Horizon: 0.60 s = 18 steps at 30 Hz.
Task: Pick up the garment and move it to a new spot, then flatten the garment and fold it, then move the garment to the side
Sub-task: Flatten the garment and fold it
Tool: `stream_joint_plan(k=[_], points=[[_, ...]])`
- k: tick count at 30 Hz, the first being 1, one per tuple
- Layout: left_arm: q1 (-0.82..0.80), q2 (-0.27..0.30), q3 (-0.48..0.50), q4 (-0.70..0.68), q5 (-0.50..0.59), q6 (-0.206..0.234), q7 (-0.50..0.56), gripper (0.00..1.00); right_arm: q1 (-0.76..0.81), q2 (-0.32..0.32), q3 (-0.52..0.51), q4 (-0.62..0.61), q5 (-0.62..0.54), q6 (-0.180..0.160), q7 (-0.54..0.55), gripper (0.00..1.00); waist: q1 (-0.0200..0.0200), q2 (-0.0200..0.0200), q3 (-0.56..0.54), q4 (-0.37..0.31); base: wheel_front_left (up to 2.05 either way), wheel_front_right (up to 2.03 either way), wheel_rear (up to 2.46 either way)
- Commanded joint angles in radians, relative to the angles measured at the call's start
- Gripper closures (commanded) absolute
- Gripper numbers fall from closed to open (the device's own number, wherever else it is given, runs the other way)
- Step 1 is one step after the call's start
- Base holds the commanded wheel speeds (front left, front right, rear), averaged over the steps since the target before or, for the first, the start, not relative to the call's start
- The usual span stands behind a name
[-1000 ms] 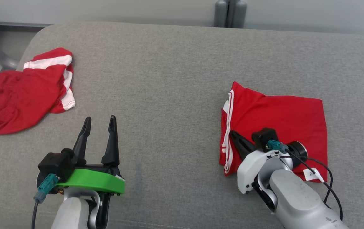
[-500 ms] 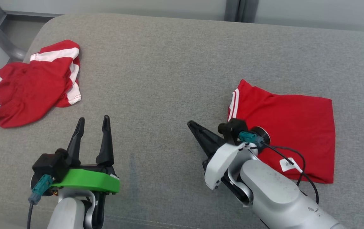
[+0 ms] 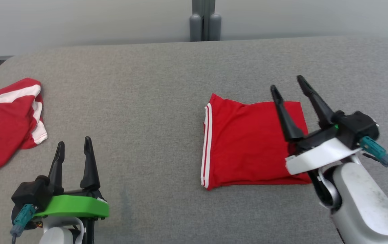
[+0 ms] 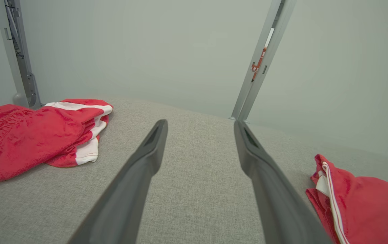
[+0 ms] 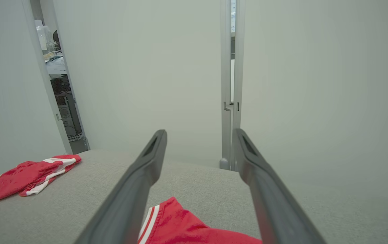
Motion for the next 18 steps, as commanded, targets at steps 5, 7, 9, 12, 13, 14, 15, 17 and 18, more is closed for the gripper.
stream_joint_plan(k=[5, 7, 9, 12, 13, 14, 15, 17, 18], points=[[0.043, 0.004, 0.003, 0.005, 0.009, 0.006, 0.000, 0.00, 0.103, -0.019, -0.143, -0.023, -0.022, -0.001, -0.002, 0.00, 0.0000, 0.0000, -0.087, -0.082, 0.00, 0.00, 0.00], [0.050, 0.004, 0.007, 0.007, 0.007, 0.008, 0.000, 0.00, 0.129, -0.027, -0.170, -0.006, -0.027, -0.001, -0.002, 0.00, 0.0000, 0.0000, -0.099, -0.091, 0.00, 0.00, 0.00], [0.060, 0.004, 0.009, 0.012, 0.008, 0.009, 0.000, 0.00, 0.148, -0.037, -0.180, 0.026, -0.031, -0.001, 0.005, 0.00, 0.0000, 0.0000, -0.109, -0.102, 0.00, 0.00, 0.00], [0.074, 0.004, 0.011, 0.022, 0.015, 0.009, 0.000, 0.00, 0.158, -0.040, -0.187, 0.083, -0.027, -0.001, 0.007, 0.00, 0.0000, 0.0000, -0.122, -0.117, 0.00, 0.00, 0.00], [0.076, 0.004, 0.010, 0.023, 0.016, 0.009, 0.000, 0.00, 0.157, -0.039, -0.185, 0.099, -0.026, -0.001, 0.007, 0.00, 0.0000, 0.0000, -0.124, -0.121, 0.00, 0.00, 0.00], [0.078, 0.004, 0.010, 0.026, 0.018, 0.009, 0.000, 0.00, 0.157, -0.039, -0.181, 0.119, -0.022, -0.001, 0.008, 0.00, 0.0000, 0.0000, -0.127, -0.125, 0.00, 0.00, 0.00], [0.080, 0.004, 0.010, 0.028, 0.018, 0.011, 0.000, 0.00, 0.154, -0.040, -0.177, 0.133, -0.022, -0.001, 0.007, 0.00, 0.0000, 0.0000, -0.129, -0.128, 0.00, 0.00, 0.00], [0.082, 0.004, 0.009, 0.032, 0.020, 0.012, 0.000, 0.00, 0.145, -0.043, -0.165, 0.163, -0.017, -0.001, 0.007, 0.00, 0.0000, 0.0000, -0.130, -0.132, 0.00, 0.00, 0.00], [0.083, 0.004, 0.008, 0.034, 0.020, 0.012, 0.000, 0.00, 0.137, -0.044, -0.158, 0.177, -0.014, -0.001, 0.006, 0.00, 0.0000, 0.0000, -0.131, -0.134, 0.00, 0.00, 0.00]])
